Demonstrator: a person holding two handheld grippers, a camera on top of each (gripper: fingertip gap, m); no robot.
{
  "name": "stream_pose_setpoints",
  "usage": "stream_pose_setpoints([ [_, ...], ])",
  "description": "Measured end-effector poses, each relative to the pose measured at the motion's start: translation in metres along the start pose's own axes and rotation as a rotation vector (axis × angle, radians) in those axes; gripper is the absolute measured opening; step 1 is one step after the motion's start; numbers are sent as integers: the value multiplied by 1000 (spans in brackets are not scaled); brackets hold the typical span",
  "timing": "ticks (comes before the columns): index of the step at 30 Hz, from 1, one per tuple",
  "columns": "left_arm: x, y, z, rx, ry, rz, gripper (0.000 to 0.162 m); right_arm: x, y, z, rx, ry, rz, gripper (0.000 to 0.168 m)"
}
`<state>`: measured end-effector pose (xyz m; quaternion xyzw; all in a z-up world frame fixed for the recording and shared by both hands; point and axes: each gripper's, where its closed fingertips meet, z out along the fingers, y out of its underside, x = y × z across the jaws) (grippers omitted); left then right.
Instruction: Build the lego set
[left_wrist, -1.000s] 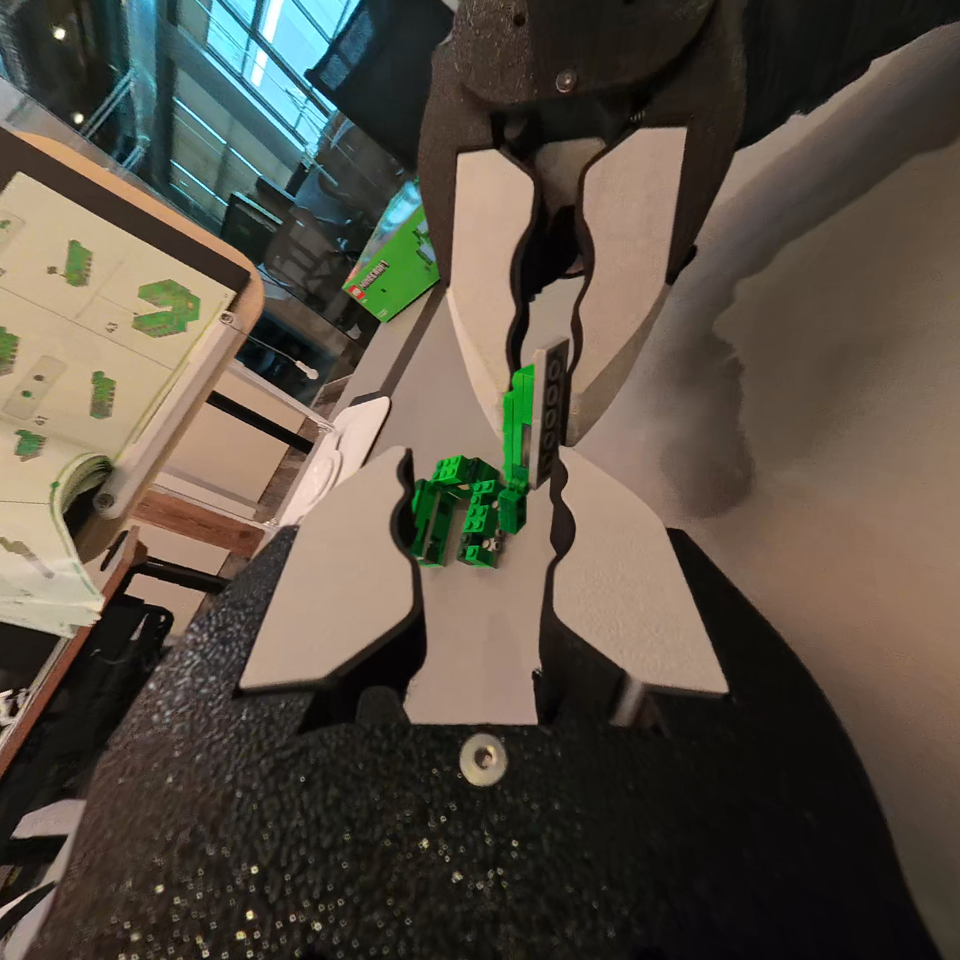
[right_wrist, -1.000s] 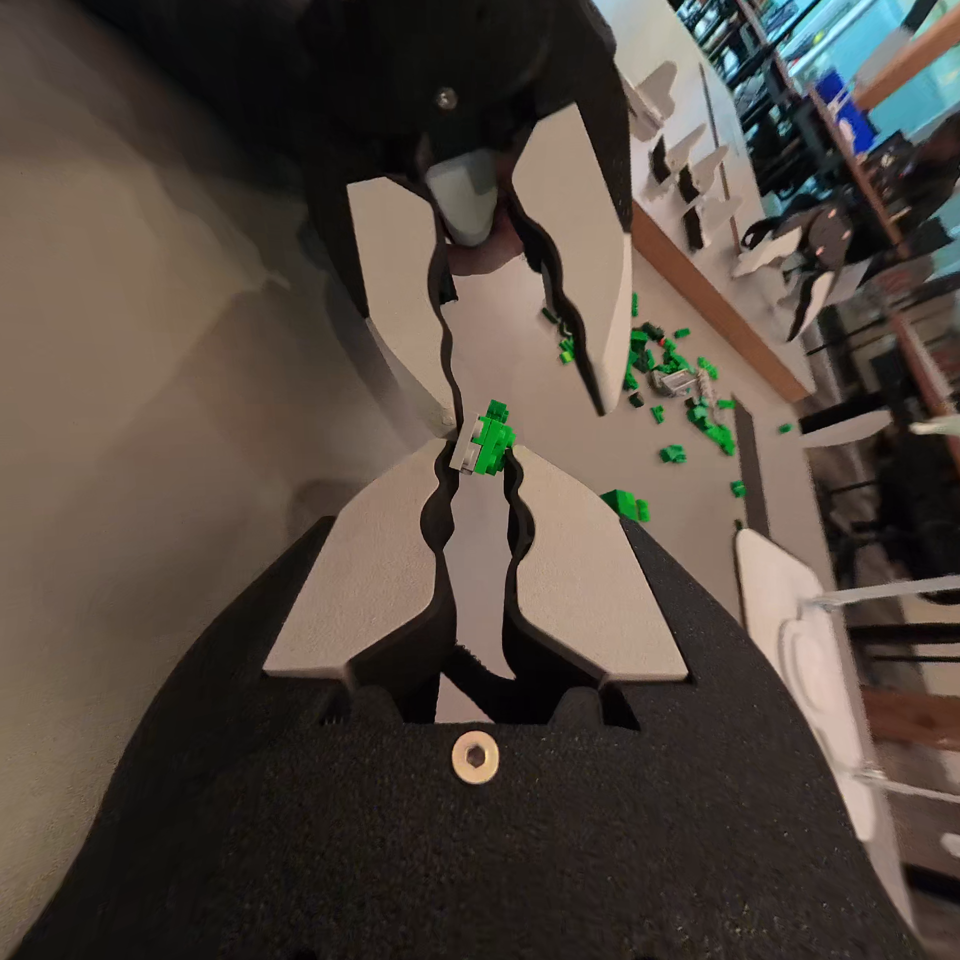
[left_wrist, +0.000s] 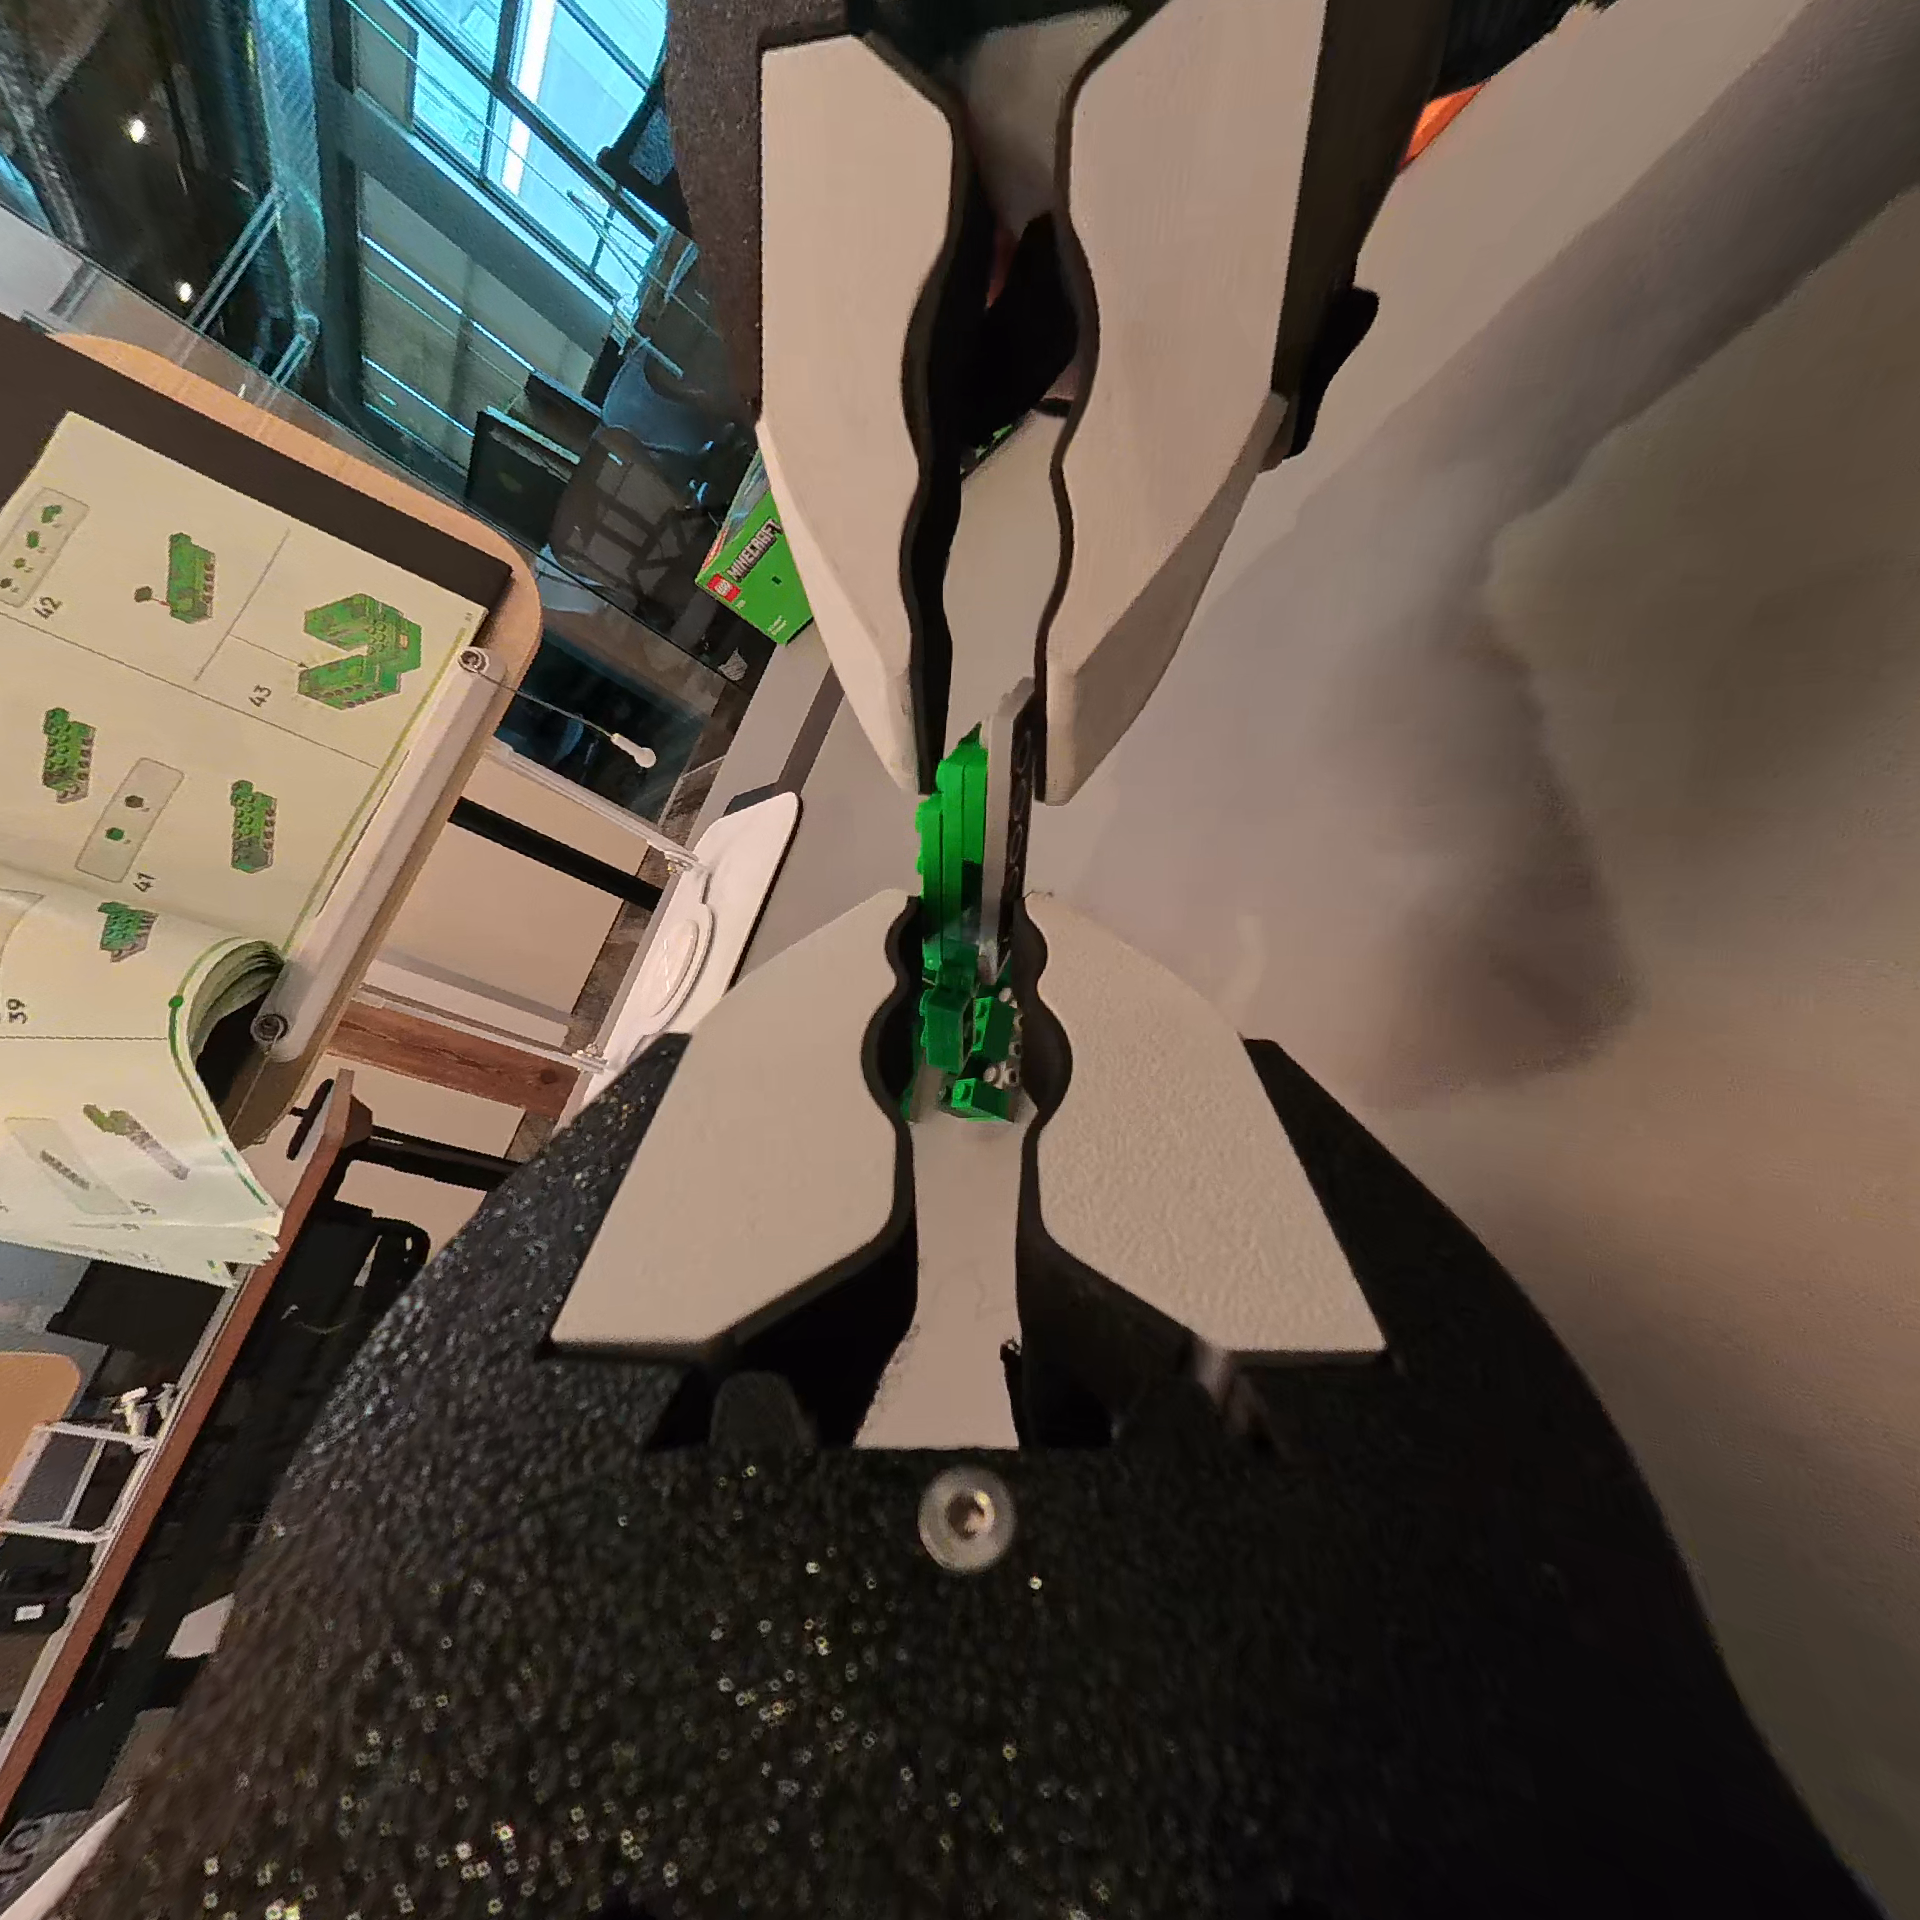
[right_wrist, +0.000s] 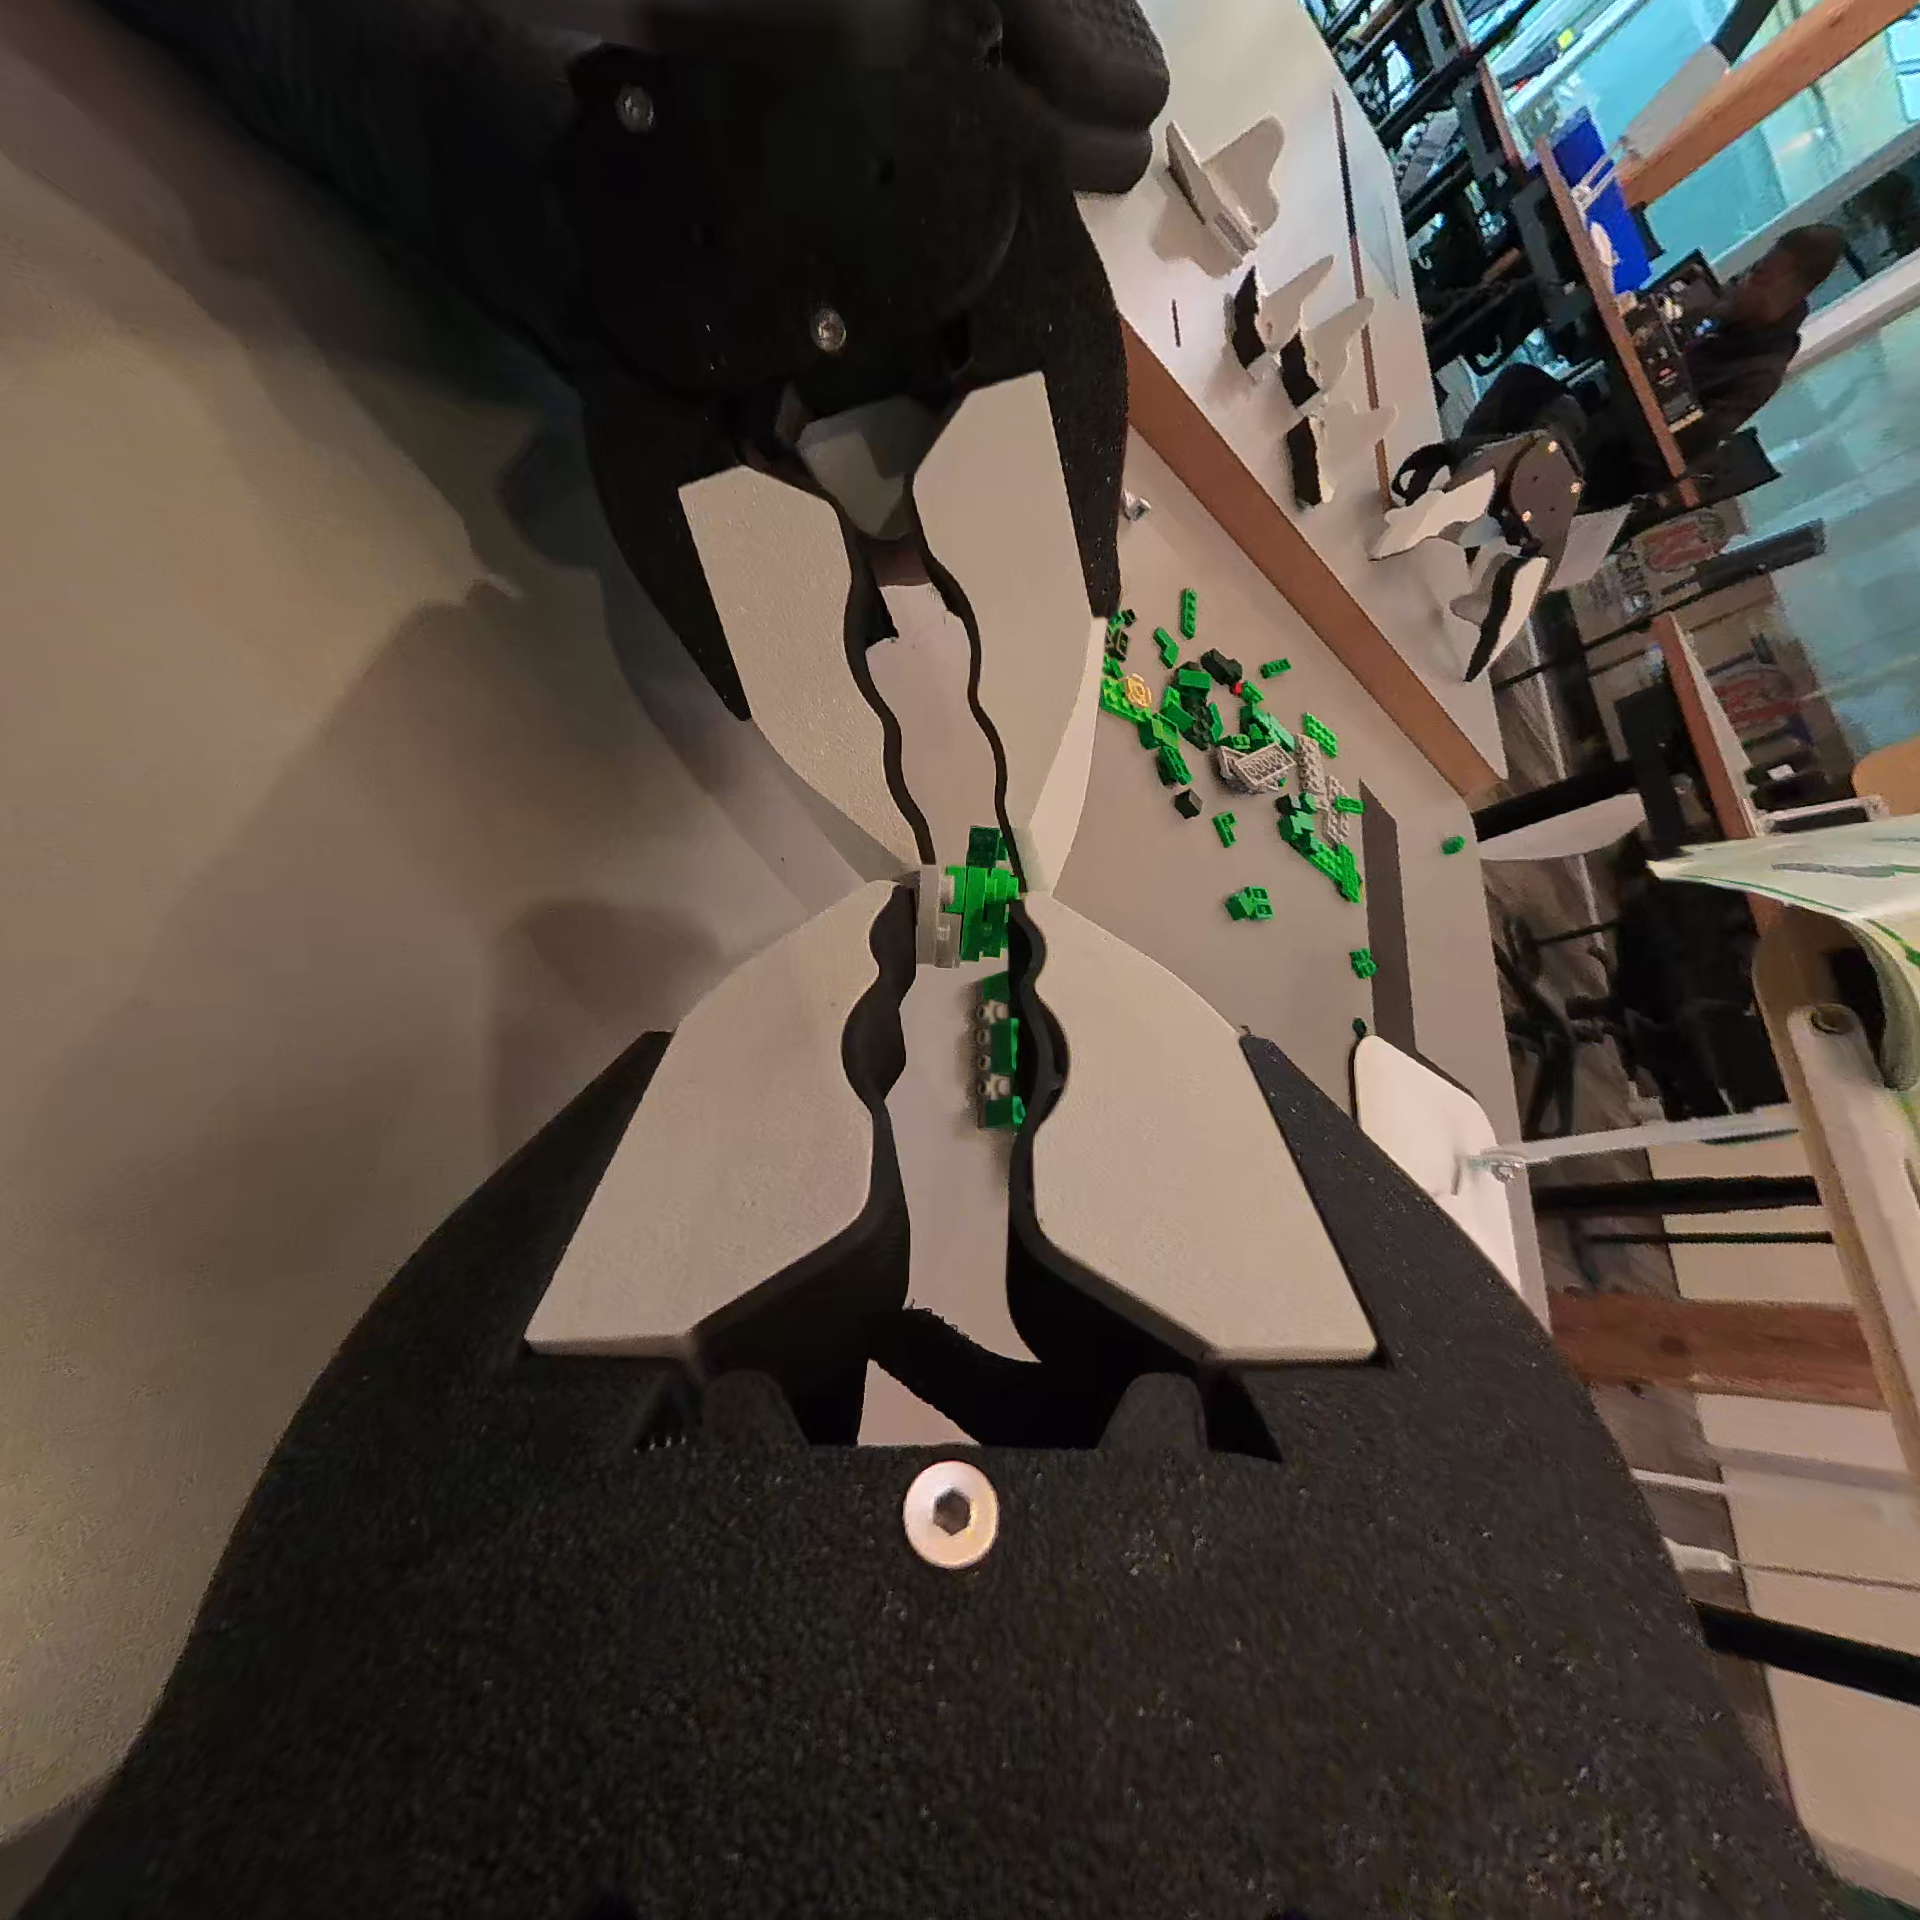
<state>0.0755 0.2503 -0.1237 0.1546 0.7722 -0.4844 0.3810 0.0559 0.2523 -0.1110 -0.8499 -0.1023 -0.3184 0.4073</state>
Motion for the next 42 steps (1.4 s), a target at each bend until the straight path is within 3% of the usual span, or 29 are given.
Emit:
stream_pose_setpoints([
  [13,5,0,2,9,38,-49,17,1,4,1,-57,10,-44,11],
  [16,-2,-2,2,23,-21,-25,36,0,5,0,-57,0,-53,11],
  [22,2,-4,2,39,10,-20,33,-2,4,-3,-19,-24,-48,11],
  [24,0,-6,0,53,3,-21,43,4,4,-7,2,-4,-22,11],
  [27,-7,-21,-7,167,-1,-124,57,18,0,-17,96,52,45,11],
  [32,-30,-34,-17,369,8,-528,71,35,-31,-35,498,72,303,12],
  [36,-34,-48,-29,540,102,-687,55,29,-50,-36,660,8,381,12],
  [40,-30,-64,-45,645,133,-613,18,21,-58,-33,694,-29,381,12],
  [42,-29,-64,-46,636,129,-587,18,20,-58,-33,688,-35,376,12],
])
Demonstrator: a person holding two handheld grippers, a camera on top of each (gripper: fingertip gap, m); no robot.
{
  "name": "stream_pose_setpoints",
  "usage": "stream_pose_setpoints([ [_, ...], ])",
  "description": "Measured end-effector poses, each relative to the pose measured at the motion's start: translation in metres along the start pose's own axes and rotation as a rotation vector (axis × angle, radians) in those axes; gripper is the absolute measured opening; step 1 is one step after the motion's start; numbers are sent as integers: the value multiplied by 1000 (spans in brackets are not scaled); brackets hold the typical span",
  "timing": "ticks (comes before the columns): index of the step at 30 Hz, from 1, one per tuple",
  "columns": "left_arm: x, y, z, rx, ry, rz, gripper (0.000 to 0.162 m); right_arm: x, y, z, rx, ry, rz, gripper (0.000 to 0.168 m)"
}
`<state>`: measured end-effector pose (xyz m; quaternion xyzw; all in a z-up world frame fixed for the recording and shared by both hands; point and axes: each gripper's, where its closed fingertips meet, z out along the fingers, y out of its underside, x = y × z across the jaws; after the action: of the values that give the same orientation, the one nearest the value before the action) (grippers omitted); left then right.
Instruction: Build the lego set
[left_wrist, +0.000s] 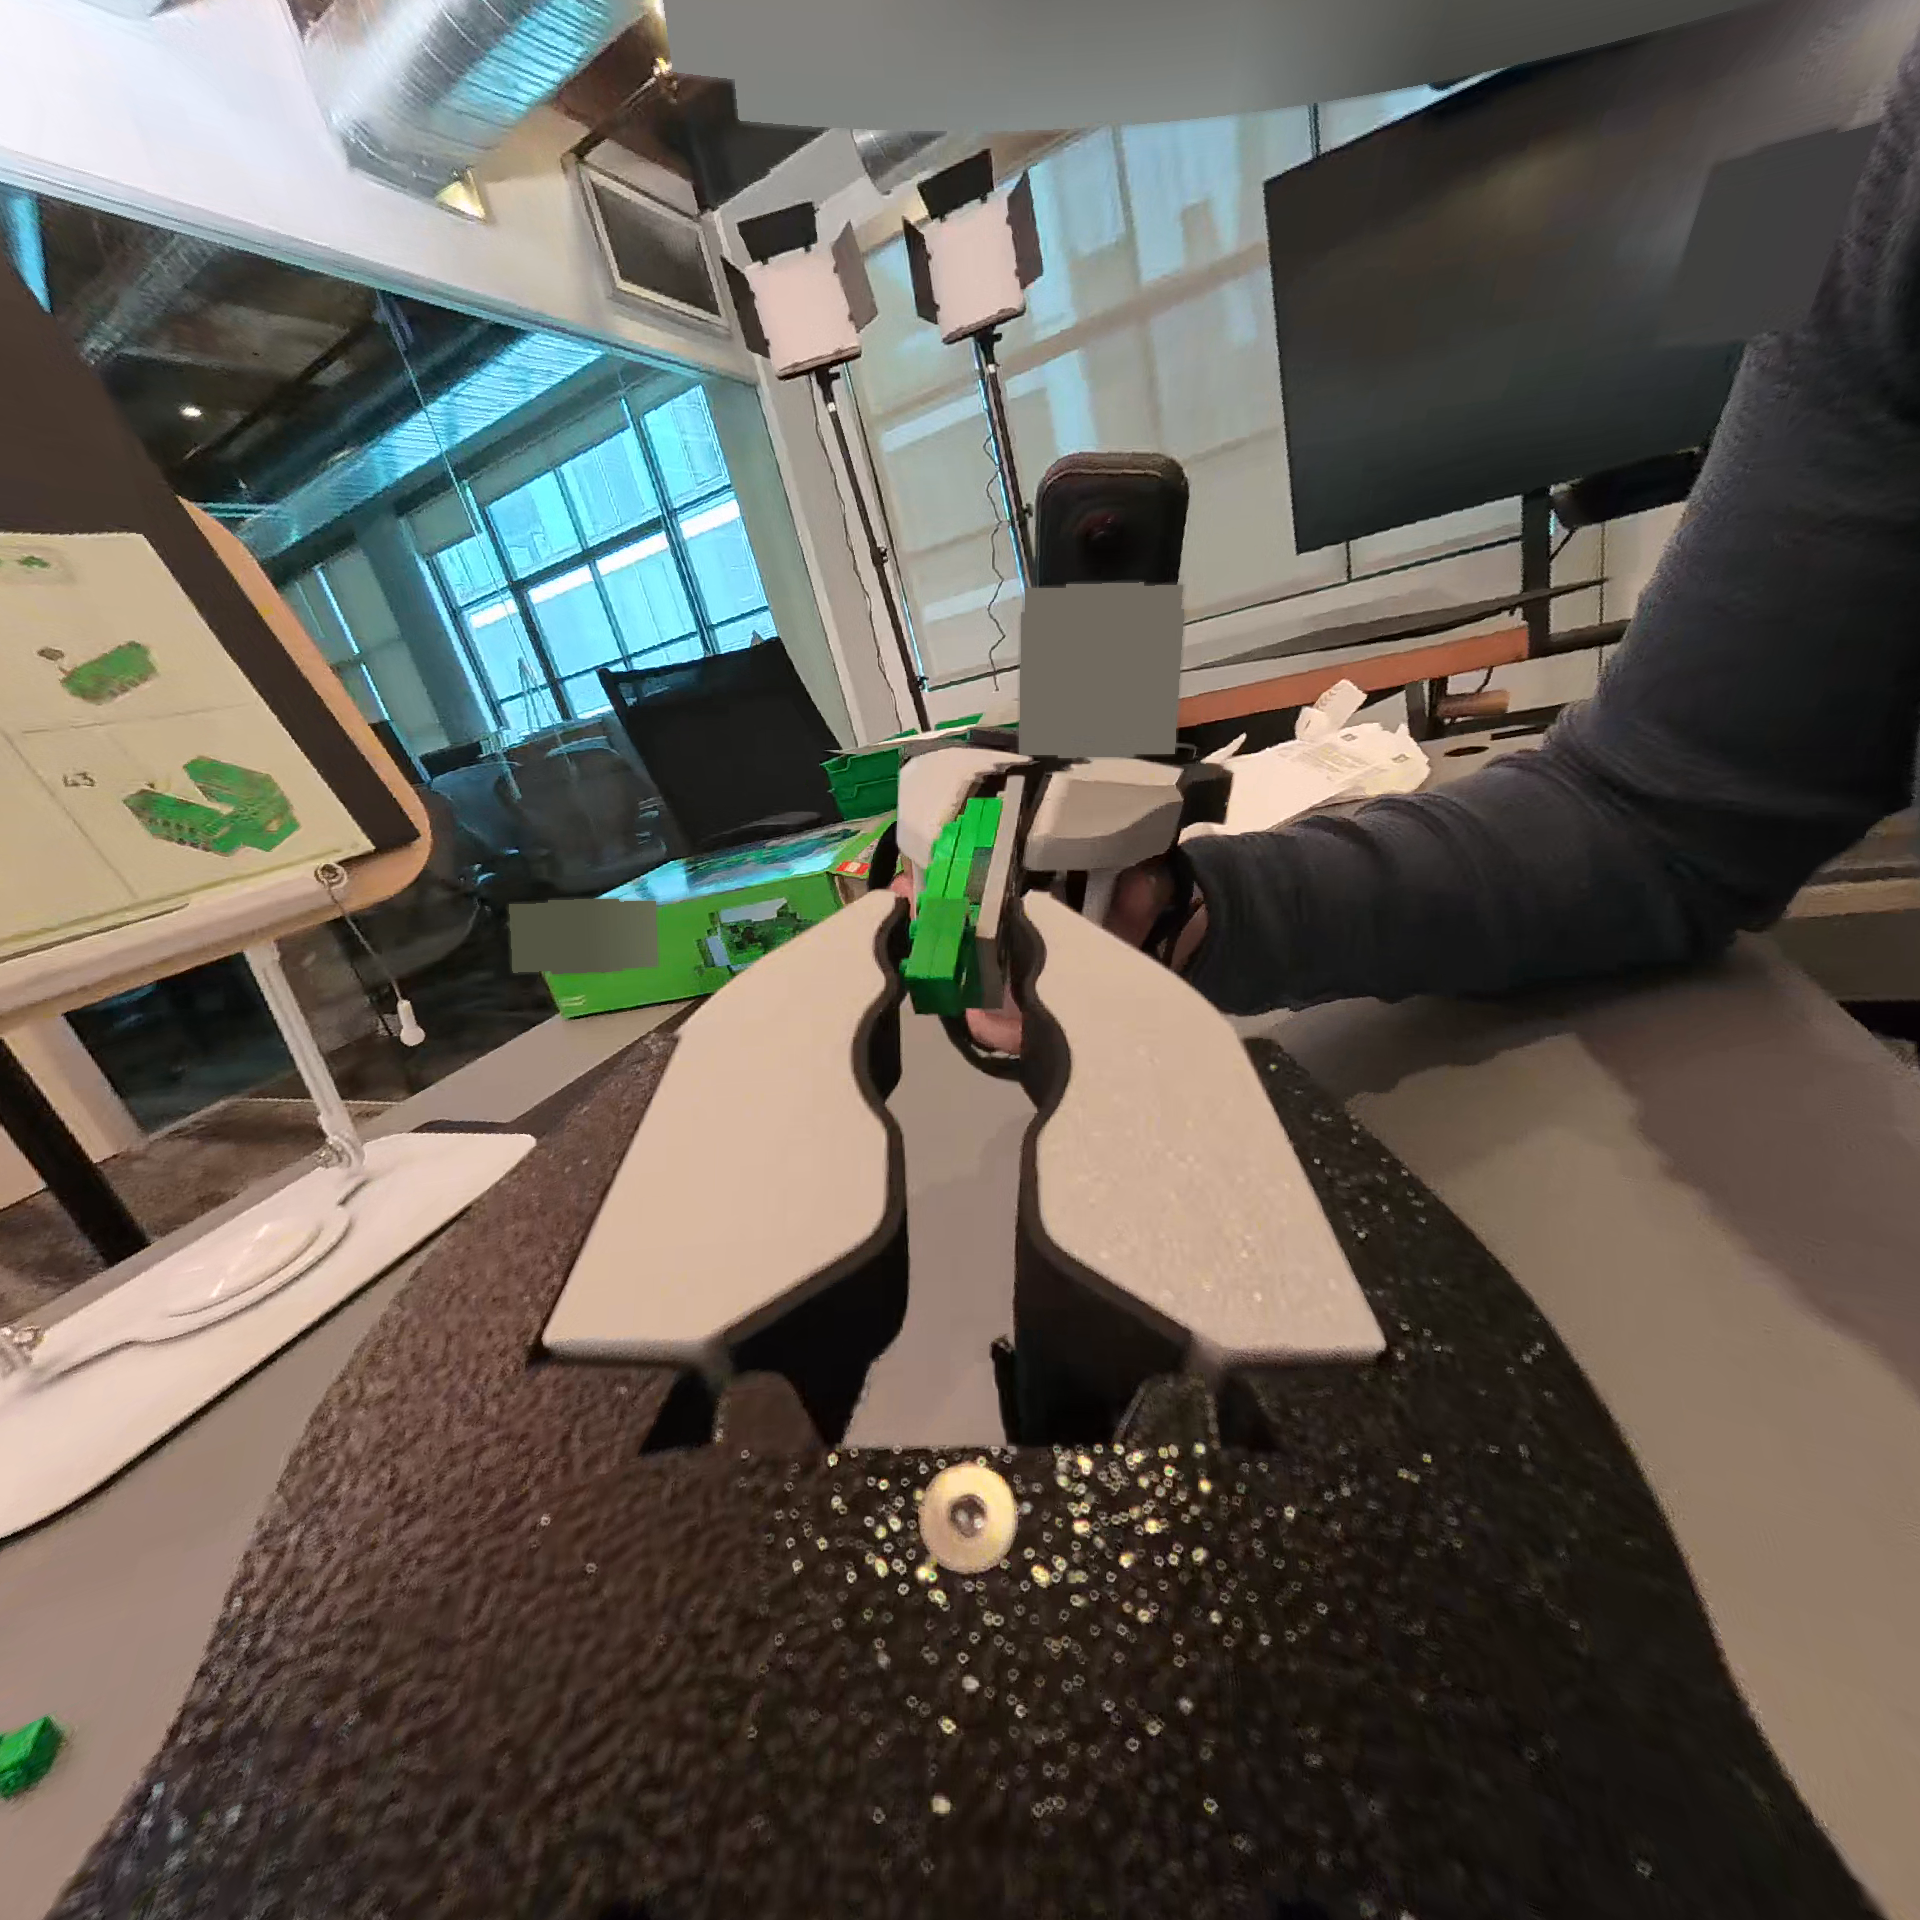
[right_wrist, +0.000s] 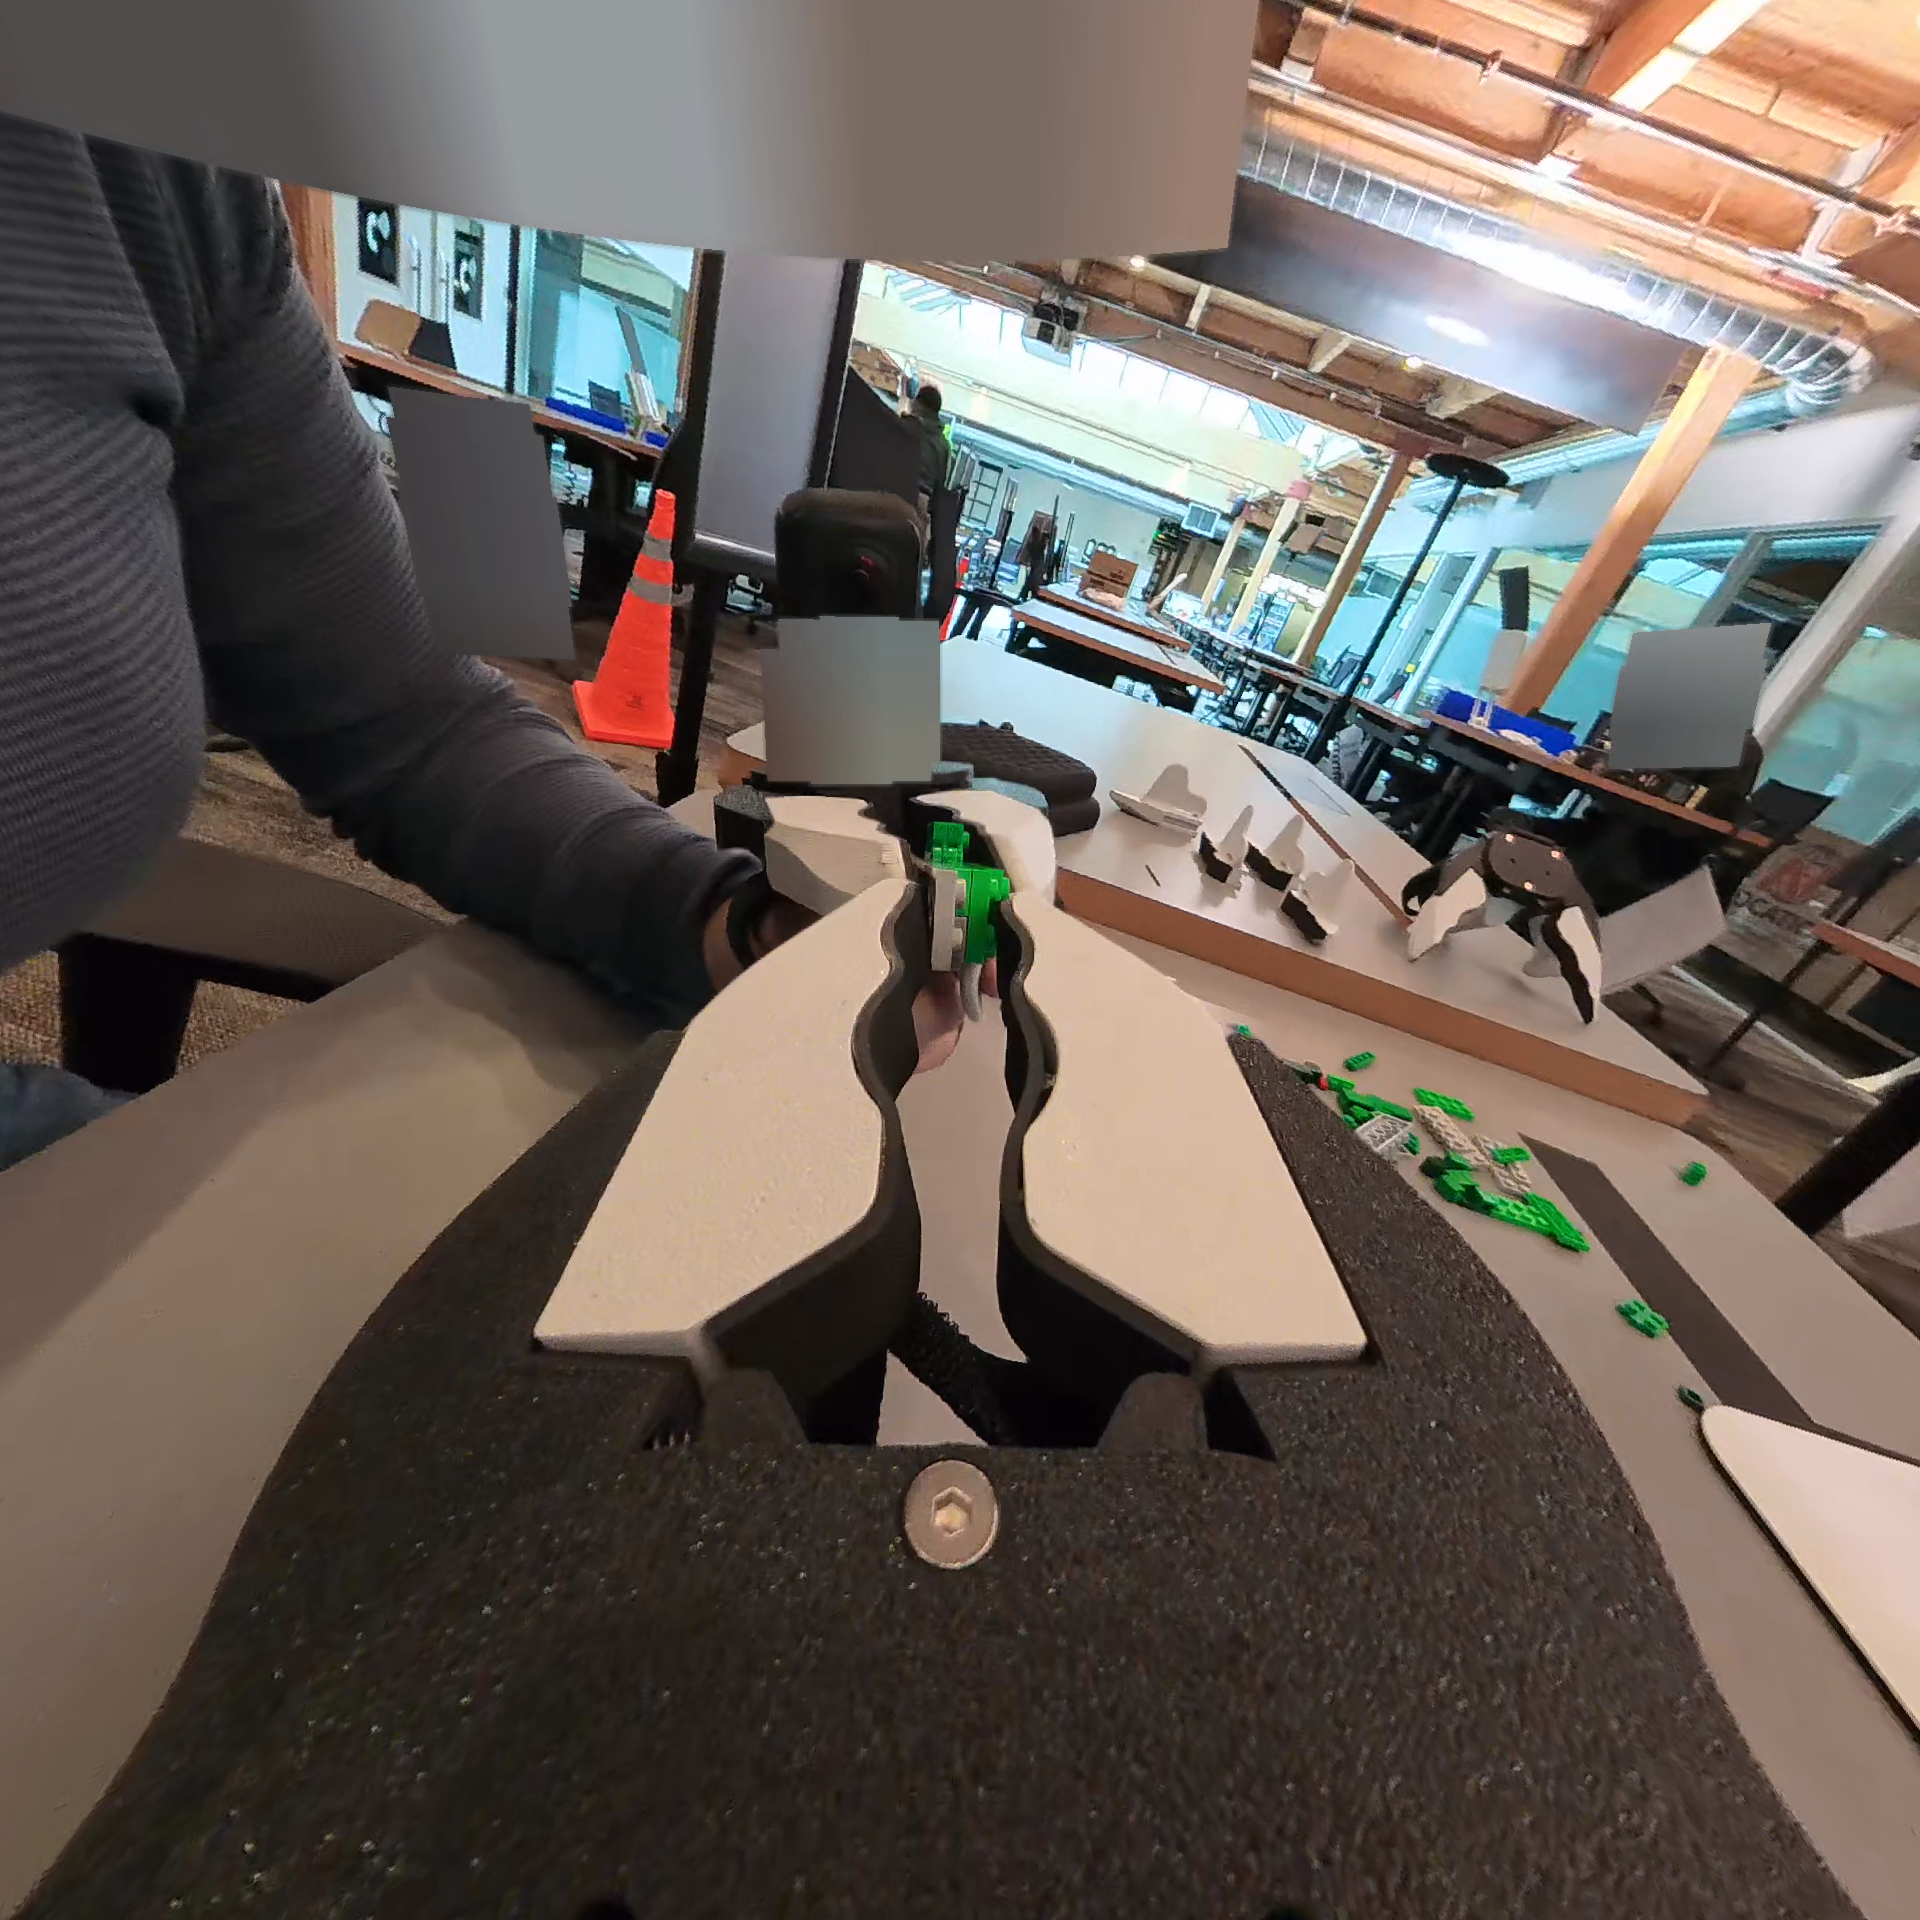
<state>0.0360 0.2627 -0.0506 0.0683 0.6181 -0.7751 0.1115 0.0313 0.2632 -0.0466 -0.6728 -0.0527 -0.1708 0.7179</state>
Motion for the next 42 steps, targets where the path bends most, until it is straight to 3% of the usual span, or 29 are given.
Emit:
stream_pose_setpoints([
  [4,-11,16,0,-139,-69,99,16,11,19,-6,-208,40,27,16],
  [6,-20,31,-2,-285,-138,240,15,18,32,-12,-412,67,44,38],
  [8,-24,42,-3,-383,-169,330,15,17,39,-17,-568,73,-33,37],
  [11,-20,54,-1,-440,-139,321,15,13,57,-24,-799,83,-203,33],
  [15,-14,64,-1,-502,-86,343,15,9,75,-21,-934,78,-340,32],
  [21,-4,72,2,-536,-28,338,15,8,85,-19,-1004,75,-468,18],
  [32,-4,77,1,-555,-32,357,16,11,89,-22,-1104,77,-624,16],
  [35,-3,79,2,-561,-24,357,16,10,91,-23,-1100,58,-595,16],
  [39,-4,78,2,-540,-26,294,15,10,89,-21,-1020,74,-395,17],
  [42,-9,71,1,-491,-42,237,15,13,82,-23,-940,88,-285,28],
])
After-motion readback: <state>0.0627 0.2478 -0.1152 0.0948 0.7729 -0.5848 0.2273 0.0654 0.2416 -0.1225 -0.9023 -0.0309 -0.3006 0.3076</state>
